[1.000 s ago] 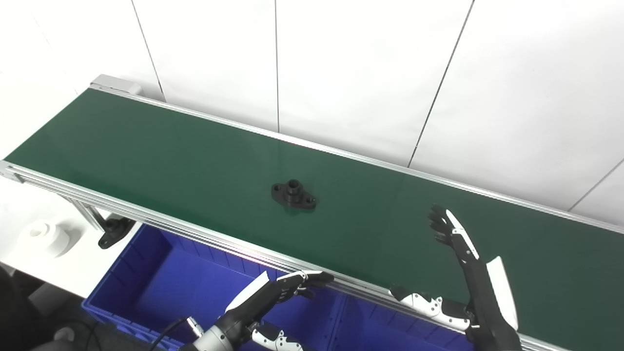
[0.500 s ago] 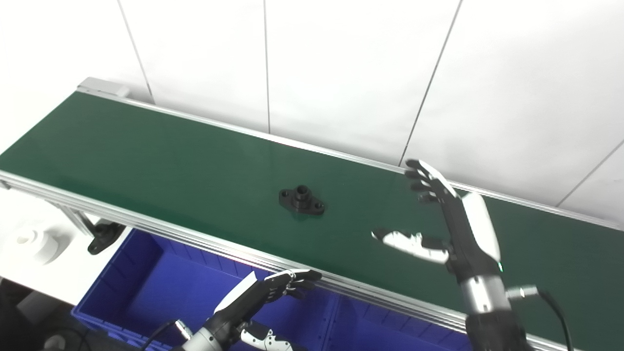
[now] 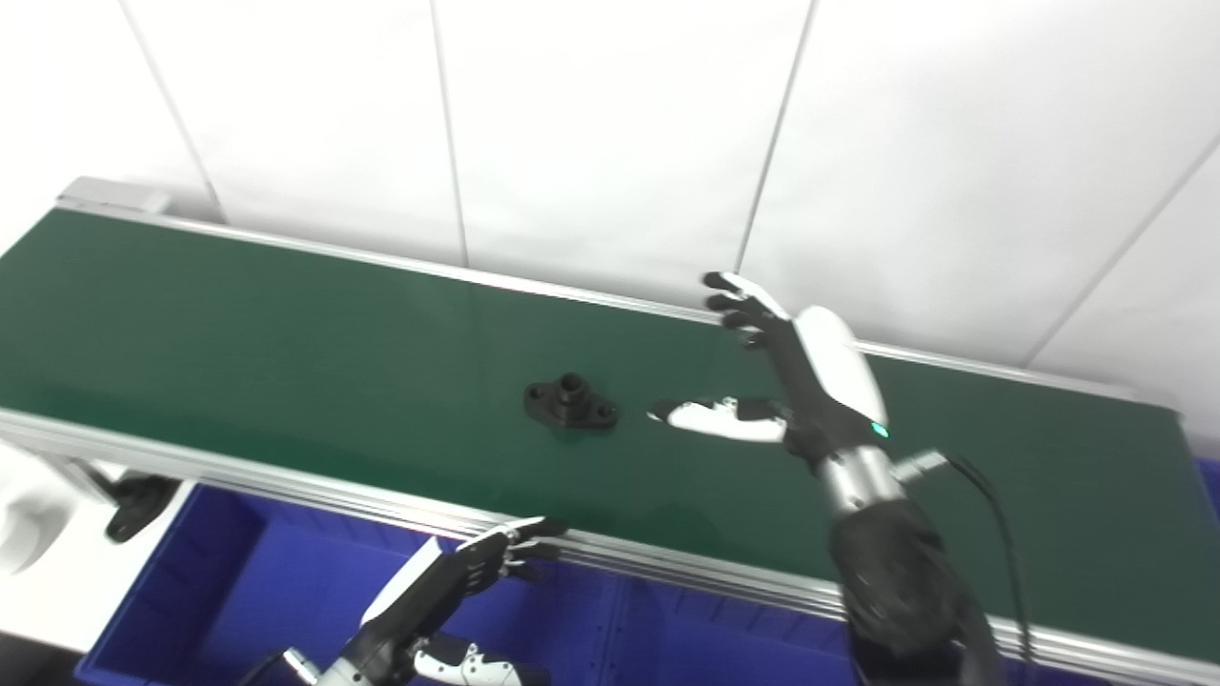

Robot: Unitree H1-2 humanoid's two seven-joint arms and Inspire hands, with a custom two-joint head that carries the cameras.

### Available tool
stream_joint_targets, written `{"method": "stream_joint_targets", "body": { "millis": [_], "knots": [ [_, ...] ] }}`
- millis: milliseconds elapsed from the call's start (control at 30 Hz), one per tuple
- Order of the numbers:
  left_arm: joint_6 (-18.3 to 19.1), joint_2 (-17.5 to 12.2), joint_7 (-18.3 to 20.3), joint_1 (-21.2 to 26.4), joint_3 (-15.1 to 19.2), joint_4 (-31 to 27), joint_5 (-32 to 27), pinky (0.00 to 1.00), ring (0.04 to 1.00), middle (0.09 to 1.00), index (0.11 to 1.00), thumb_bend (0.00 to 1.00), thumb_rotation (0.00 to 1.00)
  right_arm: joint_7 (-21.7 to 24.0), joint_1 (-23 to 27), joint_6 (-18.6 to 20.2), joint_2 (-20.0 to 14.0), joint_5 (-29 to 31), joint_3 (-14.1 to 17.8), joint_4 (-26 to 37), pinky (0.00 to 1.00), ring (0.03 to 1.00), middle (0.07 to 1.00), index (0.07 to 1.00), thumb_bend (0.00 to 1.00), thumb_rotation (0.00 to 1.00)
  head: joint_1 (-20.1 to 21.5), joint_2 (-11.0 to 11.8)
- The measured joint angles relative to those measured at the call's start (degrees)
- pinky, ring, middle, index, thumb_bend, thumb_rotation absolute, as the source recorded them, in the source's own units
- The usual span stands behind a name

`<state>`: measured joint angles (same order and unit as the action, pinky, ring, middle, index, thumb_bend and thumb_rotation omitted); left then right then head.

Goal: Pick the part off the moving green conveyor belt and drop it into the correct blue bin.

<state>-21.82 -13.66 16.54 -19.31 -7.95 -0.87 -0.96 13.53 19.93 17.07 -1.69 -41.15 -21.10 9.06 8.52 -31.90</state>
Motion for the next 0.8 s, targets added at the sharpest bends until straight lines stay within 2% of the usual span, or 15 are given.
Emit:
{"method": "stream_joint_targets", "body": {
  "millis": [333, 500, 800],
  "knots": [
    [0.0, -0.2, 0.0, 0.0, 0.5, 0.0, -0.1, 0.80, 0.844, 0.904, 0.869, 0.78, 0.24, 2.9, 5.2, 1.5, 0.3, -2.1, -2.6, -7.3, 0.67, 0.763, 0.812, 0.844, 0.82, 0.38, -0.1, -0.2],
    [-0.1, -0.1, 0.1, 0.1, 0.5, 0.2, -0.2, 0.79, 0.840, 0.901, 0.865, 0.77, 0.25, 3.8, 6.6, 1.6, -1.2, -2.5, -3.5, -10.6, 0.70, 0.782, 0.823, 0.852, 0.83, 0.39, -0.6, -0.2],
    [-0.2, 0.3, 0.1, 0.3, 0.3, 0.8, -0.2, 0.78, 0.841, 0.898, 0.857, 0.78, 0.26, 5.1, 7.5, 1.6, -3.4, -2.6, -5.5, -13.9, 0.68, 0.745, 0.779, 0.855, 0.84, 0.37, -1.7, -0.3]
  ]
}}
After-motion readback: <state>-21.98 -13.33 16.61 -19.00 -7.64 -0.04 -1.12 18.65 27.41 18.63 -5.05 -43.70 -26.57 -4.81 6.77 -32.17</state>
